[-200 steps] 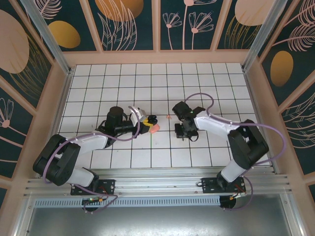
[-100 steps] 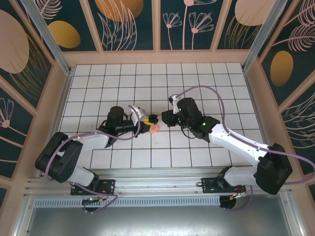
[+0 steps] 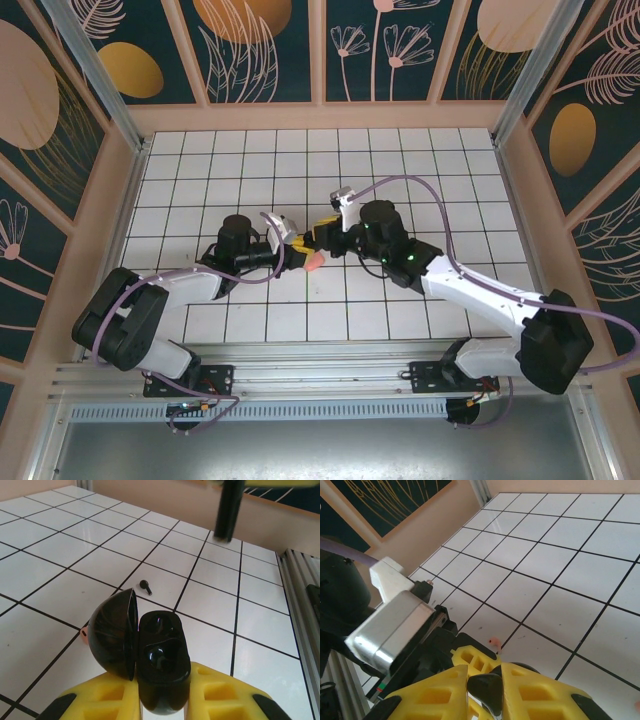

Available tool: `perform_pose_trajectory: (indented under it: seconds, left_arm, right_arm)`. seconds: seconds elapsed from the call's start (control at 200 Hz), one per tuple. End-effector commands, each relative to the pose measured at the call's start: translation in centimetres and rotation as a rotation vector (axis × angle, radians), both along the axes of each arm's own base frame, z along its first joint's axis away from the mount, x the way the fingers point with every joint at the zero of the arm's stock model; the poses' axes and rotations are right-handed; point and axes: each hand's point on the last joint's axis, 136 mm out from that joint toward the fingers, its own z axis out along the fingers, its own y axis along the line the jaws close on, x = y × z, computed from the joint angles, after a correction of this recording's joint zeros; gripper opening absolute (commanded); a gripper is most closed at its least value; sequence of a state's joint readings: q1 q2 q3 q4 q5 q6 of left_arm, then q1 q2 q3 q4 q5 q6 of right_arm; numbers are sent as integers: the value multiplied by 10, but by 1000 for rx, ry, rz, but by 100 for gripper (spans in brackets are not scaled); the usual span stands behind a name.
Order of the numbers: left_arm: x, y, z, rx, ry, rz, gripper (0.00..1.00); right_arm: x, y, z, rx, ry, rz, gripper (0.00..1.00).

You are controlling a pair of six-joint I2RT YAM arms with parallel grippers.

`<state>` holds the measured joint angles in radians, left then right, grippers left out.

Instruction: Insert wireless bluetooth earbuds into charging case

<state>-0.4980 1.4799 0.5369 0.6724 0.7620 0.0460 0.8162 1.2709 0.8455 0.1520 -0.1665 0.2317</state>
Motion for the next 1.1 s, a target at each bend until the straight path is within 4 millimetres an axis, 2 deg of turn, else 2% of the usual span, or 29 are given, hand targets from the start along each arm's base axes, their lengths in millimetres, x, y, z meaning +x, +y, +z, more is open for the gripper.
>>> perform_pose_trajectory:
  seconds: [0.0, 0.255, 1.096]
  left_arm:
    - [-2, -7, 20, -54, -46, -36, 19]
    - [-5, -8, 27, -80, -52, -52, 20]
    - [-11, -7, 43, -122, -81, -62, 20]
  right_arm:
    - [-1, 9, 6, 16, -57, 42, 20]
    - [-1, 12, -7, -6, -40, 58, 20]
    - [-4, 12, -31, -63, -2, 80, 20]
